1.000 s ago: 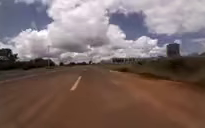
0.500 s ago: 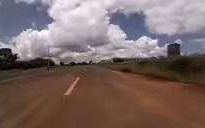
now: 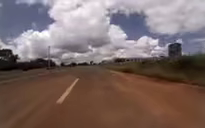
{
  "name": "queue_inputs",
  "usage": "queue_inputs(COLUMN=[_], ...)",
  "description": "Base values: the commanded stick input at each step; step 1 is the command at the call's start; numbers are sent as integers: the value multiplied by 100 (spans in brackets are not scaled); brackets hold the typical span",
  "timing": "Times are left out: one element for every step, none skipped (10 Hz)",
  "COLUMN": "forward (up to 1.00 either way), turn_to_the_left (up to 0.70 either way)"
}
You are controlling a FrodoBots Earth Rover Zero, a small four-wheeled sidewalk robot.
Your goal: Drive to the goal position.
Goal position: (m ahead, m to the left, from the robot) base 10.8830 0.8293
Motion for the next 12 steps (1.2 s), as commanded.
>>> queue_inputs(forward=[100, 100, 100, 100, 100, 100, 100, 100, 100, 100, 100, 100], turn_to_the_left=[0, 0, 0, 0, 0, 0, 0, 0, 0, 0, 0, 0])
